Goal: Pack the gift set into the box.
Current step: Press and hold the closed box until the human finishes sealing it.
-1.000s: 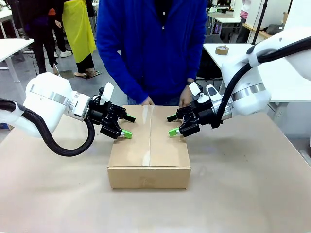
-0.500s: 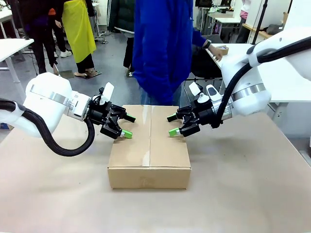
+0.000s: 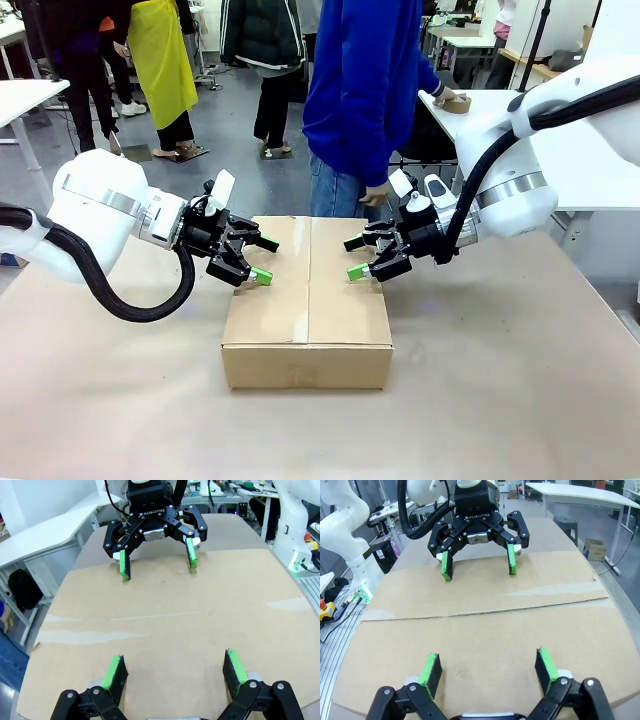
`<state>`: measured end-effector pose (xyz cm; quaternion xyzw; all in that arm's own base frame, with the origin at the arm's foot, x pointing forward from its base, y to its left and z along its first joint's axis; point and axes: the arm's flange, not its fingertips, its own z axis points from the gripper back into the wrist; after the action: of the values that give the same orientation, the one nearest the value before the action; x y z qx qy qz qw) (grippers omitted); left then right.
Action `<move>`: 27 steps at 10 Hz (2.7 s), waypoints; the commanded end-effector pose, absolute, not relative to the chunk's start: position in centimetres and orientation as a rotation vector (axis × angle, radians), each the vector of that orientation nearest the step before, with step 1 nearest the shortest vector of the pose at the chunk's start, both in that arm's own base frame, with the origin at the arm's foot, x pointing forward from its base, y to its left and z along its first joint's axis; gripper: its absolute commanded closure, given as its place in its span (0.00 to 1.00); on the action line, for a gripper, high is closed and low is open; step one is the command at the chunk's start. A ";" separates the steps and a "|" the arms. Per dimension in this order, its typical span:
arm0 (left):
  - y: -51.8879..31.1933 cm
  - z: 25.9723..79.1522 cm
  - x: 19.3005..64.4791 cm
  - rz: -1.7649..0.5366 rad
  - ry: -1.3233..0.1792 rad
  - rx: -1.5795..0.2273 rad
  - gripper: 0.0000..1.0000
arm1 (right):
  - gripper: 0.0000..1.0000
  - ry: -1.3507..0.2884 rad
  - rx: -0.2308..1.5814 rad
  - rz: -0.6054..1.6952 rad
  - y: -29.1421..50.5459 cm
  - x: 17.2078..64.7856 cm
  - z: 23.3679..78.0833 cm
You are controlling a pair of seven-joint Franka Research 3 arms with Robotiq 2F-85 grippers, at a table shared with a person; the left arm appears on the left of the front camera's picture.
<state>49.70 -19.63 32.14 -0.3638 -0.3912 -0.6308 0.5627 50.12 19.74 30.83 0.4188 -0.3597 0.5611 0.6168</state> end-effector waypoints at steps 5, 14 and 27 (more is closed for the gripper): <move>-19.7 31.9 49.6 -1.494 -0.928 -0.854 0.00 | 0.00 -0.825 0.966 1.281 19.7 50.1 30.5; -19.7 31.9 49.6 -1.494 -0.928 -0.854 0.00 | 0.00 -0.825 0.966 1.281 19.7 50.1 30.5; -19.7 31.9 49.6 -1.494 -0.928 -0.854 0.00 | 0.00 -0.825 0.966 1.281 19.7 50.1 30.5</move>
<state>49.70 -19.63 32.14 -0.3638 -0.3912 -0.6308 0.5627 50.12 19.74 30.83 0.4188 -0.3597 0.5611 0.6168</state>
